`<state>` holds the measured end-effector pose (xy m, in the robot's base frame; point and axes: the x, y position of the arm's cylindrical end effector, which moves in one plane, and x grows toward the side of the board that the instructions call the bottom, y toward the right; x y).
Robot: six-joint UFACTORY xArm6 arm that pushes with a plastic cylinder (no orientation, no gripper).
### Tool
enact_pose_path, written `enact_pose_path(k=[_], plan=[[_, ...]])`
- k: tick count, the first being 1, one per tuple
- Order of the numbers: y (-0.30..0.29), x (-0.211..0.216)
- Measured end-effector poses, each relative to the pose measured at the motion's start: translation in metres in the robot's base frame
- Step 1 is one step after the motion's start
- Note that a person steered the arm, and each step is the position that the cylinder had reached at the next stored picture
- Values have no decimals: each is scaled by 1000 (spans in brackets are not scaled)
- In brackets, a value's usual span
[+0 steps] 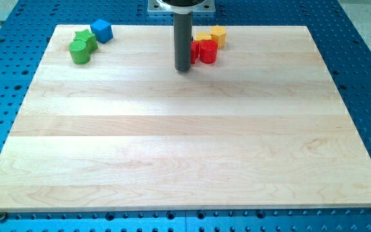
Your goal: Move hexagon and triangle to the right
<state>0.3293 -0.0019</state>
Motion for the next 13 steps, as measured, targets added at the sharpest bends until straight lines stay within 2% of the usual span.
enact_pose_path(k=[2,4,5,7,8,9,10,11,12,13], plan=[[1,0],[-16,45],[-3,-15],[-41,-77],[-14,-104],[41,-75],[46,-75],[22,-98],[64,-108],[80,-119]])
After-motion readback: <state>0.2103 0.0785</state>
